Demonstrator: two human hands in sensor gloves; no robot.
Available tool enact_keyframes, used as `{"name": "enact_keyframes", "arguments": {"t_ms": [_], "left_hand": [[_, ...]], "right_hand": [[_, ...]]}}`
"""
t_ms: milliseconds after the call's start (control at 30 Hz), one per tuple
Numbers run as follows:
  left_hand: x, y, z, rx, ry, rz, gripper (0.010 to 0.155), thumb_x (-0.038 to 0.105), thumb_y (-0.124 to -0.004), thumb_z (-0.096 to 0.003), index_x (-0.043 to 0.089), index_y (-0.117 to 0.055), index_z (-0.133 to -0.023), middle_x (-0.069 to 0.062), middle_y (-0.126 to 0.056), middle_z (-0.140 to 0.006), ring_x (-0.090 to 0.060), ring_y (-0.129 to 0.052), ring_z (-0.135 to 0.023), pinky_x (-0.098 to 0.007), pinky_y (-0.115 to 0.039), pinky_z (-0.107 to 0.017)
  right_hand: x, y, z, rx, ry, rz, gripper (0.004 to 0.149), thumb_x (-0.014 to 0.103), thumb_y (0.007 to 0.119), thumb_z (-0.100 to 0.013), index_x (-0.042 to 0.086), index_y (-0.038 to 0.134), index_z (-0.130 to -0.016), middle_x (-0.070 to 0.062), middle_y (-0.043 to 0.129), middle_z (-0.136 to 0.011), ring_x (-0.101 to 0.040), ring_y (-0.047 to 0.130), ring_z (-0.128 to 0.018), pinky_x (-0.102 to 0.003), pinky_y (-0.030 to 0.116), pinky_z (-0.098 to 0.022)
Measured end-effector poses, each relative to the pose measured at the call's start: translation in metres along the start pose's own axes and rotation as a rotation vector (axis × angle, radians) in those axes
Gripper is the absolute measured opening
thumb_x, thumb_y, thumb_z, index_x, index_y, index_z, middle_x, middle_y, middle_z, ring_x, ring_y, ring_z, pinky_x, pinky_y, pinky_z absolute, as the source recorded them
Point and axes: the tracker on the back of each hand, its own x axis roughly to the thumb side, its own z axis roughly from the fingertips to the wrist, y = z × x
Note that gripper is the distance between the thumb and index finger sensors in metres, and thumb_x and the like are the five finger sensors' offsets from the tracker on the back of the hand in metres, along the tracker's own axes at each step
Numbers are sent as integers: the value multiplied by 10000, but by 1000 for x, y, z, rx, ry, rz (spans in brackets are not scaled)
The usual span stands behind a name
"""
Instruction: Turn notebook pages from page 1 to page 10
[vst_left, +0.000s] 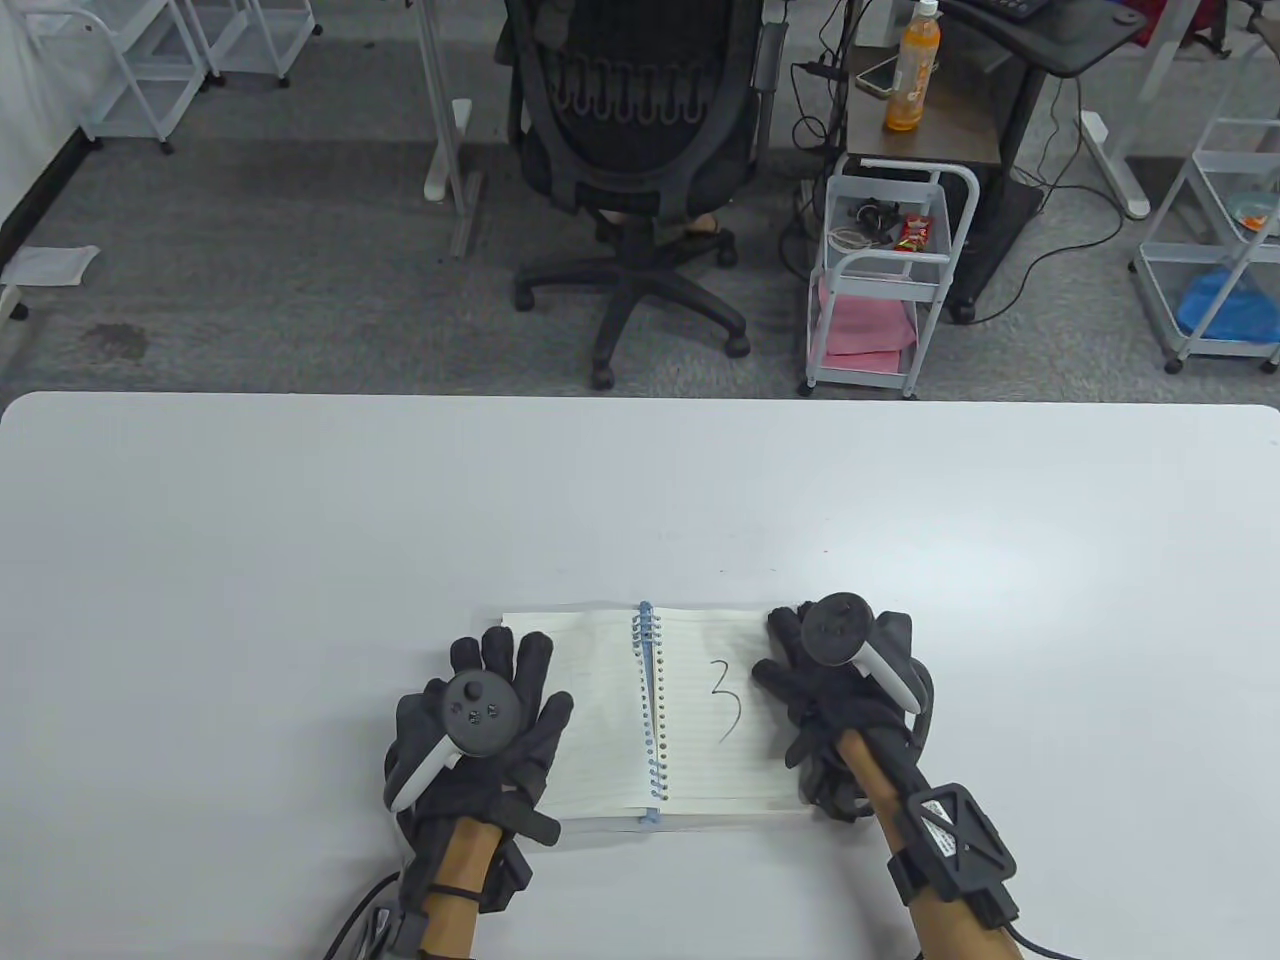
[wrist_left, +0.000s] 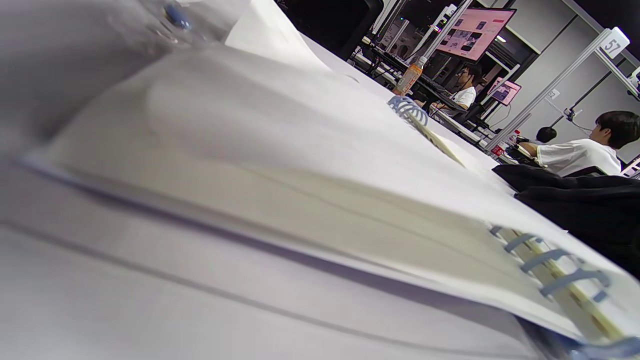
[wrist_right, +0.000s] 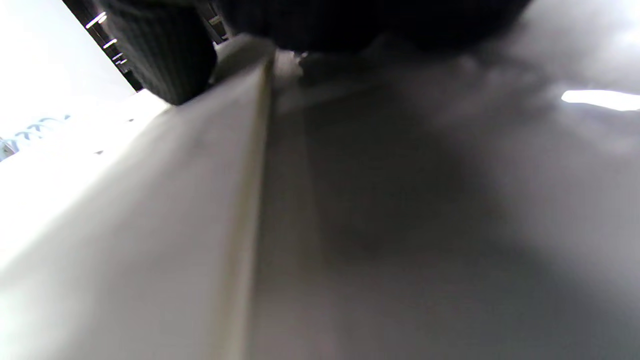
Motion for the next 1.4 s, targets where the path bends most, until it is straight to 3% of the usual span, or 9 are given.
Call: {"name": "enact_keyframes", "arguments": {"t_ms": [133, 300, 433, 500, 667, 800, 967, 1233, 1400], "left_hand": [[1, 0, 0, 10, -8, 3, 696, 639, -423, -615, 406, -91, -1181, -7, 54, -1194, -277, 157, -1077, -547, 46, -677], [0, 1, 1, 8, -2, 10, 696, 638, -424, -615, 405, -93, -1181, -17, 55, -1194, -277, 157, -1076, -547, 47, -677], [-1, 2, 2, 15, -3, 18, 695, 638, -423, -615, 407, -93, -1181, -6, 54, -1194, -278, 157, -1076, -547, 46, -677], [-1, 2, 2, 15, -3, 19, 695, 639, -422, -615, 408, -92, -1180, -15, 56, -1194, -276, 158, -1076, -546, 46, -678], [-2, 3, 2, 21, -5, 30, 695, 639, -422, -615, 408, -91, -1180, -17, 56, -1194, -276, 157, -1077, -547, 45, -678], [-7, 7, 4, 37, -5, 58, 696, 639, -423, -615, 406, -91, -1181, -14, 57, -1193, -278, 158, -1076, -548, 45, -677], [-14, 18, 9, 78, -6, 115, 696, 640, -421, -615, 406, -88, -1180, -16, 56, -1194, -278, 160, -1076, -547, 45, -678], [-25, 31, 18, 142, -17, 224, 698, 639, -420, -617, 401, -88, -1183, -26, 52, -1196, -285, 155, -1078, -548, 45, -677], [-19, 26, 15, 113, -15, 185, 698, 639, -420, -616, 401, -91, -1183, -31, 48, -1197, -285, 152, -1079, -549, 44, -678]], "right_hand": [[6, -5, 8, -80, -47, -1, 547, 468, 748, -567, 278, 597, -1057, -95, 330, -1156, -53, 869, -261, -332, 810, -209], [9, -18, 21, -37, -148, -176, 489, 486, 714, -581, 212, 754, -983, -134, 396, -1154, -110, 871, -286, -343, 822, -204], [4, -20, 28, 101, -225, -454, 524, 519, 631, -604, 144, 839, -905, -219, 622, -1090, -114, 881, -236, -348, 824, -164], [0, -15, 26, 236, -261, -607, 546, 526, 595, -615, 137, 821, -926, -260, 776, -995, -104, 877, -202, -340, 822, -137], [4, 9, 22, 520, -314, -813, 588, 519, 538, -645, 141, 590, -1092, -342, 680, -1024, -156, 887, -276, -383, 820, -197], [31, 25, 30, 596, -390, -743, 579, 521, 528, -650, 196, 495, -1128, -330, 580, -1088, -187, 892, -342, -409, 820, -252], [72, 48, 47, 603, -476, -567, 565, 507, 536, -645, 220, 476, -1128, -261, 368, -1145, -219, 890, -403, -439, 814, -305], [106, 69, 72, 427, -498, -131, 544, 488, 547, -636, 222, 521, -1109, -184, 314, -1160, -193, 896, -355, -412, 820, -275], [107, 68, 72, 424, -508, -123, 537, 488, 552, -633, 221, 552, -1099, -193, 325, -1156, -197, 899, -348, -417, 822, -266]]}}
